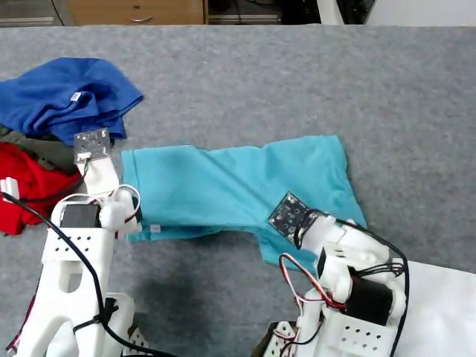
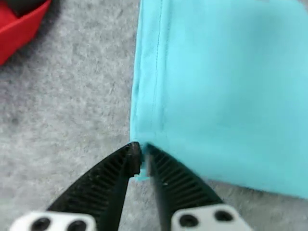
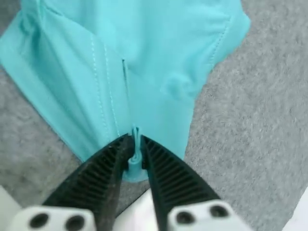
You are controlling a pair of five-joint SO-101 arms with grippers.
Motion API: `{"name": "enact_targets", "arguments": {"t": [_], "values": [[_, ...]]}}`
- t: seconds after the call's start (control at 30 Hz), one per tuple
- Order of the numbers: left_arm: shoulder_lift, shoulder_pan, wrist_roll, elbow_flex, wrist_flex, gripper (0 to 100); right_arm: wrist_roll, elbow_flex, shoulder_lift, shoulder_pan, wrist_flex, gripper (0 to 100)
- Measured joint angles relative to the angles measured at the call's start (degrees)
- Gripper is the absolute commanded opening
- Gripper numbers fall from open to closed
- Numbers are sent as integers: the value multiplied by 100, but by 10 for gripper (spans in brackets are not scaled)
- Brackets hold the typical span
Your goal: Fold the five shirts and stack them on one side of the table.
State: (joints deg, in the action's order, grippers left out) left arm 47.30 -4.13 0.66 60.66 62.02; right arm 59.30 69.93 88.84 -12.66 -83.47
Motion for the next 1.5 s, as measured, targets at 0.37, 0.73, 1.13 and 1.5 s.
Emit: {"name": "enact_targets", "arguments": {"t": [0.37,0.73,1.13,1.5], "values": [[0,0,-448,-343,563,82,484,-396,0,-44,-123,82],[-264,158,378,-2215,132,19,-325,-844,-2171,-44,2286,5],[-3710,352,914,-2831,-1354,19,-2356,-3516,-7569,721,3851,5],[-6189,-299,589,-4308,-1002,19,-2725,-5714,-10954,686,4062,5]]}}
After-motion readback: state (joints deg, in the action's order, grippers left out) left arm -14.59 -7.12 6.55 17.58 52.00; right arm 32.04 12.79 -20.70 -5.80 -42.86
